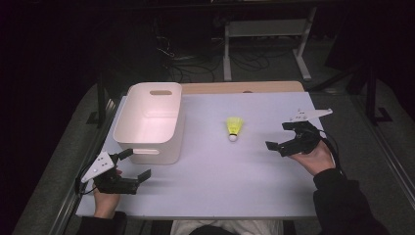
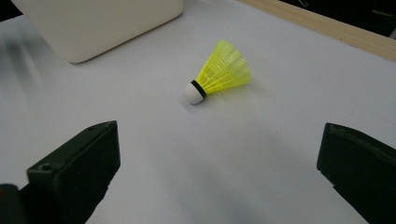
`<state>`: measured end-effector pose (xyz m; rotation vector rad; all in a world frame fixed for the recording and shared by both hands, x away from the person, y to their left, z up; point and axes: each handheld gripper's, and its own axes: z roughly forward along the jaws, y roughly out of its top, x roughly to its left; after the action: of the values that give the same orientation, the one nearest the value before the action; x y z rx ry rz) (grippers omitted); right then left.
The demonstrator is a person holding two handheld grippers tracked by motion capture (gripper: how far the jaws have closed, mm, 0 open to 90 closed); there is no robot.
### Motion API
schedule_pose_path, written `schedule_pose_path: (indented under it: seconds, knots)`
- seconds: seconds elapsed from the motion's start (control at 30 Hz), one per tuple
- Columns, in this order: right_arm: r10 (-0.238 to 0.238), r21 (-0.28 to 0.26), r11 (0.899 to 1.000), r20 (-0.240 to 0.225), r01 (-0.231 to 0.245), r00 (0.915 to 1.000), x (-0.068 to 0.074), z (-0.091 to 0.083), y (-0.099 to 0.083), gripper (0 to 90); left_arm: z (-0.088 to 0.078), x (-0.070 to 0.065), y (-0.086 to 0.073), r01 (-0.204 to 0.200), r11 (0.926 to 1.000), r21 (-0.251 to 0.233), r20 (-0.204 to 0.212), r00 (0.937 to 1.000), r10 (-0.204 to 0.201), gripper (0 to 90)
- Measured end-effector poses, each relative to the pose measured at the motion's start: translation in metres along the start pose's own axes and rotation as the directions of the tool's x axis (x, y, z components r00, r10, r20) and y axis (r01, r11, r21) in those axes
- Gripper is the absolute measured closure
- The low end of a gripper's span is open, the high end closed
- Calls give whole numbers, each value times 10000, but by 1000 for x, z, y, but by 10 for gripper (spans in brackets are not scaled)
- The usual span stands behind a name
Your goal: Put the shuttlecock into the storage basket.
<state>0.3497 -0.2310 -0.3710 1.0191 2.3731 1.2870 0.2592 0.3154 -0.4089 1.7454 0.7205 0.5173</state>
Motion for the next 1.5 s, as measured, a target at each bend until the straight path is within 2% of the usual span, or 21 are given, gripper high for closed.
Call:
schedule_pose_path:
  seconds: [0.7, 1.1, 1.5]
  knots:
    - [-409, 479, 9980, -60, 411, 9991, -2, 12, 27, 0, 1, 0, 0, 5, 10000, 79, -41, 10000, -4, 0]
    - [-680, 846, 9941, -86, 685, 9976, -3, 27, 41, 0, 1, 0, 0, 4, 9999, 127, -20, 10000, -4, 0]
    - [-646, 1021, 9926, -69, 650, 9979, -11, 40, 56, 0, 1, 0, -1, 10, 9999, 146, -2, 10000, -10, 0]
